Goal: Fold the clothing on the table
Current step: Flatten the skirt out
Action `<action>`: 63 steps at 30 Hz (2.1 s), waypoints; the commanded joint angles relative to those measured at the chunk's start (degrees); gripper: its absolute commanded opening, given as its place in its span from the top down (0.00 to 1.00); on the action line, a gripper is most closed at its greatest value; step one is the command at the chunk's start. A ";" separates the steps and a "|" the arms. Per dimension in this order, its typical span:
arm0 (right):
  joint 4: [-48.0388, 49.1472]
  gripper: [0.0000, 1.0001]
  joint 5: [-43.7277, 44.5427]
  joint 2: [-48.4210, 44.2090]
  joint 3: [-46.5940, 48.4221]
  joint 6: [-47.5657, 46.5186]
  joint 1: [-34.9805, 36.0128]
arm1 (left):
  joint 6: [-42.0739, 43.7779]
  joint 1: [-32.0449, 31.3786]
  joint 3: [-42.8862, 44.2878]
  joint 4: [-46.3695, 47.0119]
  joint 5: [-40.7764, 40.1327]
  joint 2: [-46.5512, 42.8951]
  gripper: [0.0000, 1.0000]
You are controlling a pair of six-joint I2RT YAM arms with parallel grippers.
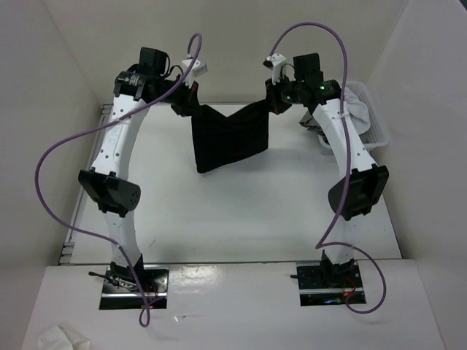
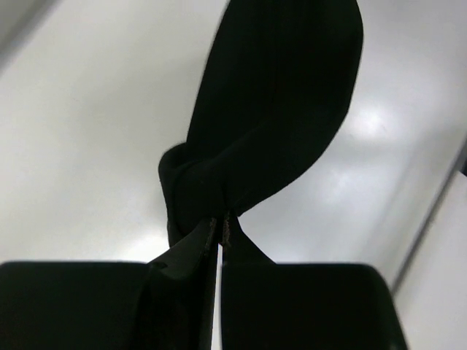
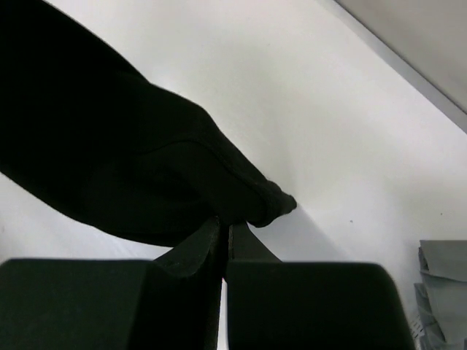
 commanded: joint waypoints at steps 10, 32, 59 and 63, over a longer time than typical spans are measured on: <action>11.58 1.00 5.05 5.46 15.96 8.90 0.79 | -3.68 2.18 17.83 4.62 -5.93 5.97 1.00; -6.87 1.00 6.37 -5.79 -32.01 -13.85 11.60 | 13.71 -1.68 -45.87 -5.40 10.42 -10.11 1.00; -20.69 0.08 10.59 -4.21 -28.76 -19.22 18.46 | 15.67 -10.74 -48.27 -10.59 8.67 -16.62 0.00; -13.84 0.07 11.12 -4.74 -24.55 -12.57 18.46 | 10.93 -4.95 -45.62 -7.17 3.42 -18.38 0.00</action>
